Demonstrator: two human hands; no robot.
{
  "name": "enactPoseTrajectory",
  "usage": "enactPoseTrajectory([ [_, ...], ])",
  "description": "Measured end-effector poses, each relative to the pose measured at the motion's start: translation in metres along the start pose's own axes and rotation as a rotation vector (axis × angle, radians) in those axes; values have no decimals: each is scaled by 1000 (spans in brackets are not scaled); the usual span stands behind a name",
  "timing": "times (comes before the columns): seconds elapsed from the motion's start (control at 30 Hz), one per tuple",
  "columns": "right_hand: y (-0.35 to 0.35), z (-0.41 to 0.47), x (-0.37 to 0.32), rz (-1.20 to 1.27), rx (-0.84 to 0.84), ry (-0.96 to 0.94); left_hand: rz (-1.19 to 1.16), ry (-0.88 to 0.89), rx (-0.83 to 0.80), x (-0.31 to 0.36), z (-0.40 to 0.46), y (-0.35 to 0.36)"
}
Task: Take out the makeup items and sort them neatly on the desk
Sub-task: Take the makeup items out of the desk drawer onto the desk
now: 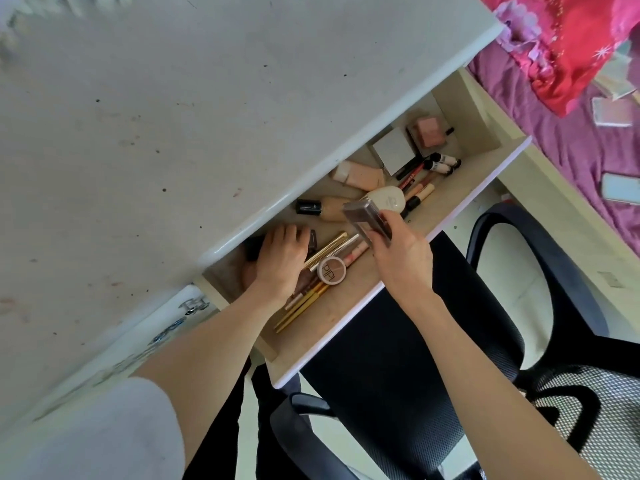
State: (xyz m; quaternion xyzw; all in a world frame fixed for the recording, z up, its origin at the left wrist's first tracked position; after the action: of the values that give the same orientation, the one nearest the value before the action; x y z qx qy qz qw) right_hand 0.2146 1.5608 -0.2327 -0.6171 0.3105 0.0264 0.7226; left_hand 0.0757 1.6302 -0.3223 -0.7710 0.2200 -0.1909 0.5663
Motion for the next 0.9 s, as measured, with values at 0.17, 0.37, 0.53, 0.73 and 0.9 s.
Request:
enactPoseTrajectory([
  [0.17, -10, -5, 7, 197, 54, 141, -68, 78, 15, 11, -4, -6],
  [0.37, -32, 3, 2, 550, 188, 295, -528, 121, -56, 5, -30, -56],
  [0.53, -30, 28, -31, 675, 199, 316, -664, 25, -61, -61, -33, -120],
  [0.73, 10, 59, -91, 823, 96, 329, -382, -125, 207, -180, 10, -203],
  [0.9, 41, 86, -139, 821, -1, 269, 132, -158, 207, -238, 65, -233],
])
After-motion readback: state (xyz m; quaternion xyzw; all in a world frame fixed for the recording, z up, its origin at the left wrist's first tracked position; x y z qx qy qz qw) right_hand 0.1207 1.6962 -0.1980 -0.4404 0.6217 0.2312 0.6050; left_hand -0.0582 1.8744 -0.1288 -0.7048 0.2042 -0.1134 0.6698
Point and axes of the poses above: each hand's wrist, its own z-axis towards the middle knuckle, its own y-axis out of the palm, x = y × z, the point moved 8 cm from there along z, towards the middle knuckle, and after that the axes turned 9 degrees about -y, right-handed, at the moved point
